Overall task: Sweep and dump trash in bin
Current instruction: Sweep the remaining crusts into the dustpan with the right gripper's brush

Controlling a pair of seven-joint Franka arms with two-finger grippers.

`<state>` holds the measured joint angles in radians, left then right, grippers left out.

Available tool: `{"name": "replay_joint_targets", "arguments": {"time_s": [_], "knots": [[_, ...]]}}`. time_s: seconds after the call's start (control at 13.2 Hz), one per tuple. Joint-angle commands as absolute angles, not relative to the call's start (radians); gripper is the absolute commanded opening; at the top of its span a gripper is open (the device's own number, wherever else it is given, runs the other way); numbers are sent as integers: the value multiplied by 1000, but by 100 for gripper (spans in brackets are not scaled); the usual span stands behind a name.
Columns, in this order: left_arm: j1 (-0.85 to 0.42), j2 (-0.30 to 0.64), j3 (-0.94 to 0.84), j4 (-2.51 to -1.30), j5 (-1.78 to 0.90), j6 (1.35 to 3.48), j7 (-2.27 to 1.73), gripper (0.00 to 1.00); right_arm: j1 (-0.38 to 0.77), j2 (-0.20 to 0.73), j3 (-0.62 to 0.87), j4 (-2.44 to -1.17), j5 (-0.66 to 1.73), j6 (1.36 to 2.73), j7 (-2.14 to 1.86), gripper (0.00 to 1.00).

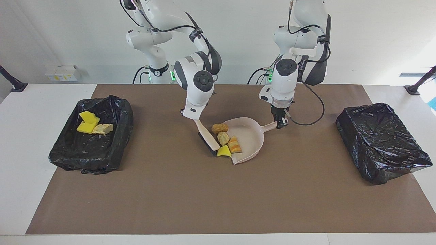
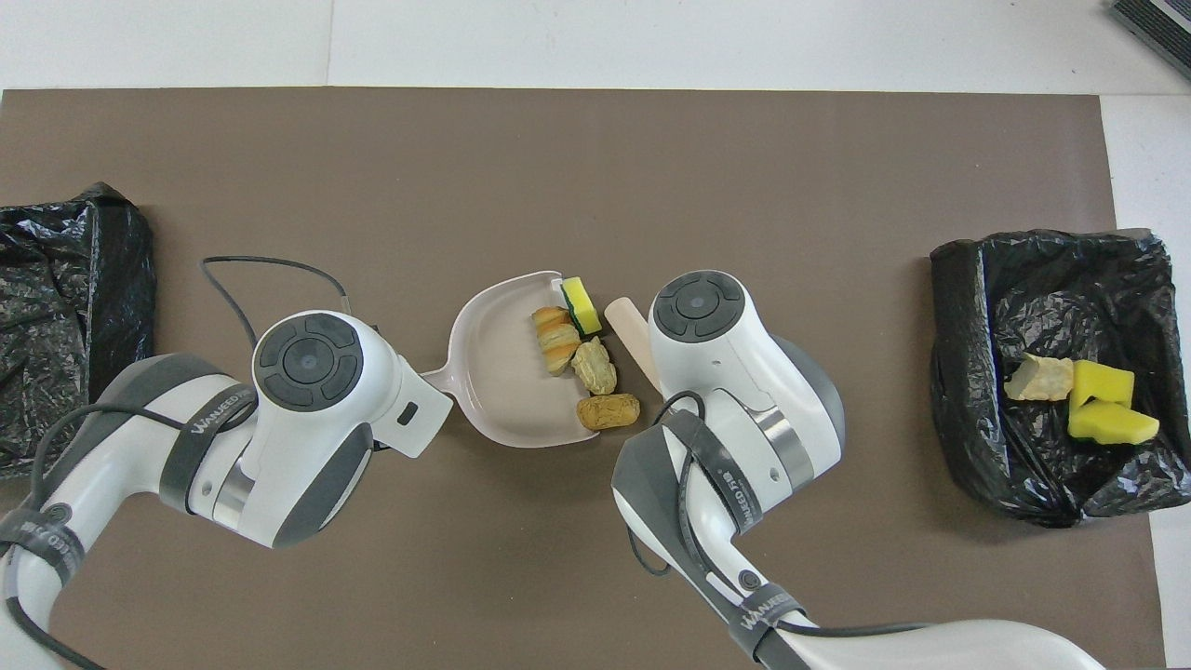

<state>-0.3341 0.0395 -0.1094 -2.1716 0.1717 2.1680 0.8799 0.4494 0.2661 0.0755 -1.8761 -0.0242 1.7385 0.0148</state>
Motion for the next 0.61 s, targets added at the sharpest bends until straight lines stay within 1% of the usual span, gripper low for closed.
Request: {"name": "replay_joint_targets", "arguments": {"time_s": [0.0,0.23,0.38,0.53], "knots": [[-339,8,-104,-2210,190,2186,868,0,452,262,89,-1861,67,1727,-8,0],[-341,6,-106,-2217,190,2183,868,0,477,253,92,-1890,216,1805,50,0],[-345,0,-106,-2221,190,2183,868,0,500,253,97,-1882,274,1825,86,0],[-345,-5,-106,-2232,190,2186,876,0,502,253,97,-1875,276,1815,92,0]]}}
